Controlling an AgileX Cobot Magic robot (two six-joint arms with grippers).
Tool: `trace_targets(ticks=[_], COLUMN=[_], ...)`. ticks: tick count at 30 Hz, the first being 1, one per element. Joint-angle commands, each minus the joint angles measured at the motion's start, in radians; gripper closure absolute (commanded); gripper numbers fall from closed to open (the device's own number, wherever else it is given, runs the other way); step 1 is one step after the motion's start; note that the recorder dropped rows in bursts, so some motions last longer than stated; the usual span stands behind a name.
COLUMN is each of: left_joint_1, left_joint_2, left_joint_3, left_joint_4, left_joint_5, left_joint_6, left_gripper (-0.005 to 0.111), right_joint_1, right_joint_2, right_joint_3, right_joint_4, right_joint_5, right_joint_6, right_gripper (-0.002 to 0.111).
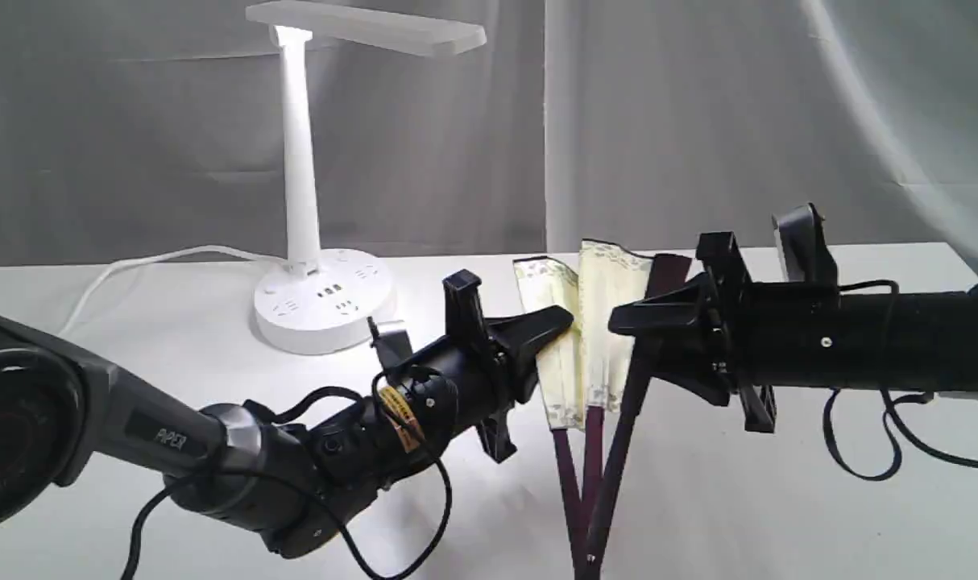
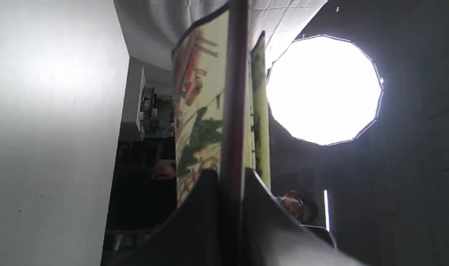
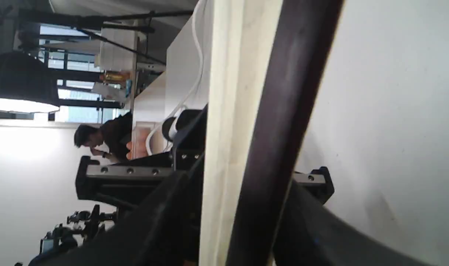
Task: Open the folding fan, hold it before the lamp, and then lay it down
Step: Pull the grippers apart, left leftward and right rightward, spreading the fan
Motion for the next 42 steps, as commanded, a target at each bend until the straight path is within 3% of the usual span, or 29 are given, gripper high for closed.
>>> trace_targets(ticks=[1,8,14,22,30,42], left_joint_1=[0.002,0.002,0.002,0.002,0.002,0.002], left_joint_2=[-0.005,-0.005,-0.005,-0.031,-0.085,-0.221], left_joint_3=[0.000,0.000,0.000,0.000,0.012,0.233], left_joint_4=[-0.023,-0.041,-0.041,-0.073,-0.127,-0.324], left_joint_5=[-0.016,-0.016,-0.016,-0.016,-0.016,-0.016], left_joint_6=[-0.027,-0.029,-0.029,-0.022,0.037,0.217], left_gripper=[0.107,0.107,0.107,0.107,0.107,0.107], right_joint_1=[0.000,0.000,0.000,-0.019,-0.092,-0.189], right_joint_2=[-0.007,-0.007,-0.007,-0.007,-0.007,-0.007], right_joint_3=[0.000,-0.004,-0.004,-0.004,-0.004,-0.004], right_joint_4=[0.036,0.051,0.051,0.051,0.051,0.051], right_joint_5=[-0.048,-0.076,-0.083,-0.081,0.043,0.140], right_joint_6=[-0.016,-0.016,-0.016,-0.016,-0.006,0.023], right_gripper=[0.073,0.081,0.107,0.108,0.108,0.108])
